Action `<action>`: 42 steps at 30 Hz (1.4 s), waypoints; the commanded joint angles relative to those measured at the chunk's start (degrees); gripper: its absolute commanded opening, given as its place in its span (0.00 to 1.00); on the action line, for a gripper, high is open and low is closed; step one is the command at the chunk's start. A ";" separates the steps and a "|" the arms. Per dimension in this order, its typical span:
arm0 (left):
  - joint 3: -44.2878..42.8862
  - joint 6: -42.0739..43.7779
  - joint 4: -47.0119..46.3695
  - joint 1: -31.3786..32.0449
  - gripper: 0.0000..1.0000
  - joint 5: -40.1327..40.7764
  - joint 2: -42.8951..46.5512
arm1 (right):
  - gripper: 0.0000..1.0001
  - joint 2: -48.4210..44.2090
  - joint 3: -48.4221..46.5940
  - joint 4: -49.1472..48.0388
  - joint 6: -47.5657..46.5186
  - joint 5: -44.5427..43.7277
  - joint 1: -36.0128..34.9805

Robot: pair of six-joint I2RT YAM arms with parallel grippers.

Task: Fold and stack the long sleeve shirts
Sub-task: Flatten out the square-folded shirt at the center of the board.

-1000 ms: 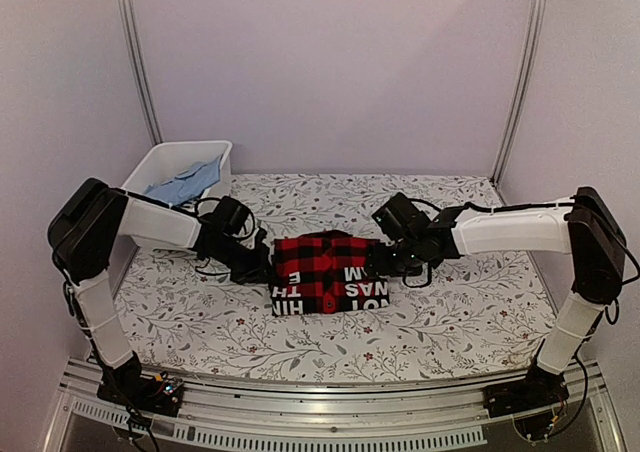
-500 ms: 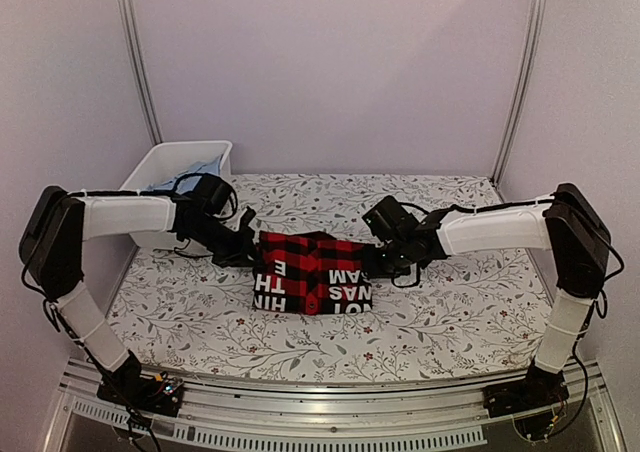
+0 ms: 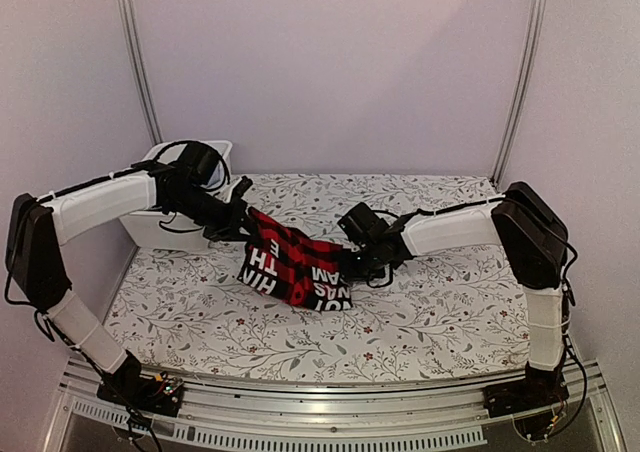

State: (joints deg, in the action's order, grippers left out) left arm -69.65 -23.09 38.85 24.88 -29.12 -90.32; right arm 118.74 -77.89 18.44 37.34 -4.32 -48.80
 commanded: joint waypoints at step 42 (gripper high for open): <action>-19.67 -9.79 -14.80 9.77 0.00 -6.68 -20.29 | 0.65 -20.14 22.06 -25.42 9.16 9.07 4.06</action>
State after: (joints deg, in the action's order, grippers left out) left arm -85.95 -26.98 32.23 26.87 -39.38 -101.67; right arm 110.63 -62.50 -11.70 48.38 9.72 -48.47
